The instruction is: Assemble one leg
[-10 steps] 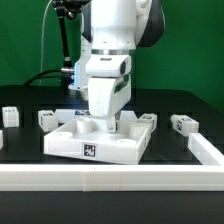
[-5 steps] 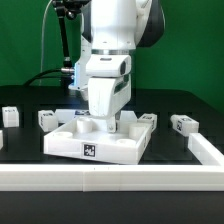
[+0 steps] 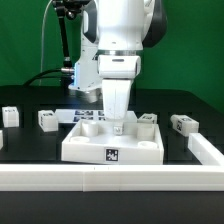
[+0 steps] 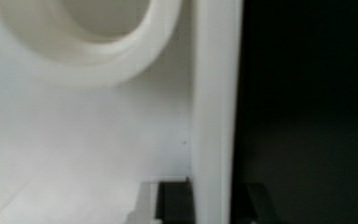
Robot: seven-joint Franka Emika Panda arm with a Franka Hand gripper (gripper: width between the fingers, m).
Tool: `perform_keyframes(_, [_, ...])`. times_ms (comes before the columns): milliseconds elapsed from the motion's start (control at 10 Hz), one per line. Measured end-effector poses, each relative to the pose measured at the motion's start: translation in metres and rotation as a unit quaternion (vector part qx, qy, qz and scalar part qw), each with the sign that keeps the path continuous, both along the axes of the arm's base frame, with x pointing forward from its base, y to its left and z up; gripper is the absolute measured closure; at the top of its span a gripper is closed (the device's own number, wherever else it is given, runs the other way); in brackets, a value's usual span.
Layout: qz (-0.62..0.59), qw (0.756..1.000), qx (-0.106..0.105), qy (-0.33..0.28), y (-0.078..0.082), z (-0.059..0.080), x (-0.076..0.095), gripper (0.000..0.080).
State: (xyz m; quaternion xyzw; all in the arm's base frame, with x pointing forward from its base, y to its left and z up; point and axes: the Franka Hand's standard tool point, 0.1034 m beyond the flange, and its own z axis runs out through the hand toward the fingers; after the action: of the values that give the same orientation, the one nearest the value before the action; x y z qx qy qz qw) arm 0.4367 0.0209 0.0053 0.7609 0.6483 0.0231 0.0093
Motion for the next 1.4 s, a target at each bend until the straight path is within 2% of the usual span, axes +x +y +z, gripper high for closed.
perform_keyframes(500, [0.001, 1.0, 0.0, 0.0, -0.001, 0.0, 0.0, 0.0751])
perform_keyframes(700, [0.053, 0.999, -0.006, -0.004, 0.01, 0.001, 0.009, 0.0751])
perform_keyframes(900, [0.095, 0.995, -0.015, 0.003, 0.027, 0.002, 0.019, 0.0751])
perform_keyframes(1200, [0.09, 0.996, -0.015, 0.003, 0.025, 0.001, 0.018, 0.0751])
perform_keyframes(1400, [0.092, 0.996, -0.015, 0.003, 0.031, 0.002, 0.018, 0.0751])
